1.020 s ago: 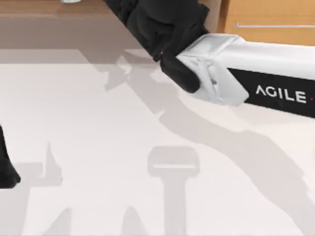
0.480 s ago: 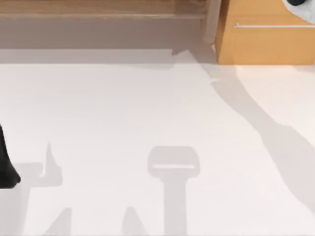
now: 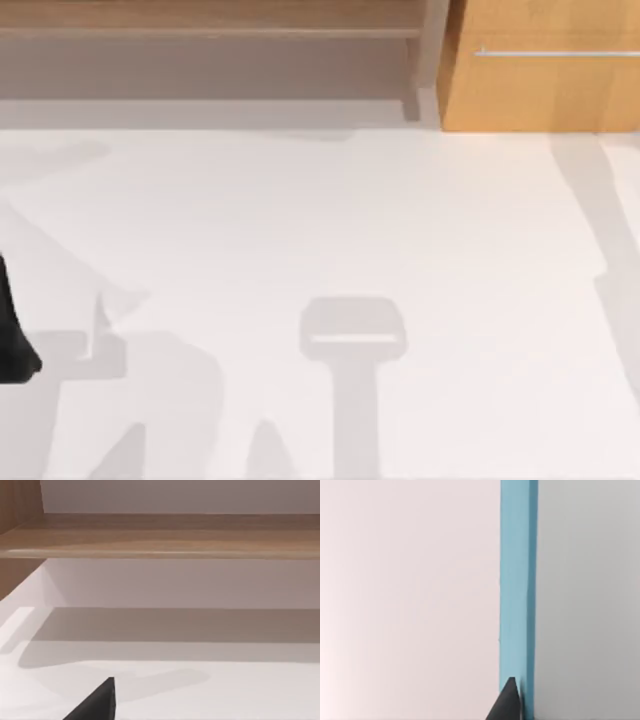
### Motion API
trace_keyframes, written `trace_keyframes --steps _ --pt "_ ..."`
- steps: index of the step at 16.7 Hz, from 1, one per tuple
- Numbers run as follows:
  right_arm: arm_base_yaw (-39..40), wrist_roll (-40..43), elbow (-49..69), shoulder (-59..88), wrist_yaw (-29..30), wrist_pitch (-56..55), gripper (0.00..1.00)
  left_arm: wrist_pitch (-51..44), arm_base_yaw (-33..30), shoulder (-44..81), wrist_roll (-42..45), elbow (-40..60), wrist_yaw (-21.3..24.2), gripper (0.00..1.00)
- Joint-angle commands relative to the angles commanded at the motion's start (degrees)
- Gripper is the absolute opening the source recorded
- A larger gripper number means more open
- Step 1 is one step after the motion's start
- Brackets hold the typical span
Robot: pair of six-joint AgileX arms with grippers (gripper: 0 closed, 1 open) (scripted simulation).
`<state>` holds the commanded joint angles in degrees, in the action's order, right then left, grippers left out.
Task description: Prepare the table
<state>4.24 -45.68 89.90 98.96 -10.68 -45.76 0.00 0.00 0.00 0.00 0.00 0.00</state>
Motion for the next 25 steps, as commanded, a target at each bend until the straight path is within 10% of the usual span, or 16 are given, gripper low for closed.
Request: trace_keyframes --steps 18,25 --pt "-42.96 -27.71 -35.47 -5.95 -9.51 6.5 0.0 0.0 0.0 0.0 0.0 0.0 0.0 1.0" --pt "-43.24 -33.97 -42.96 0.72 -13.84 7.72 0.0 0.0 0.0 0.0 0.0 0.0 0.0 1.0"
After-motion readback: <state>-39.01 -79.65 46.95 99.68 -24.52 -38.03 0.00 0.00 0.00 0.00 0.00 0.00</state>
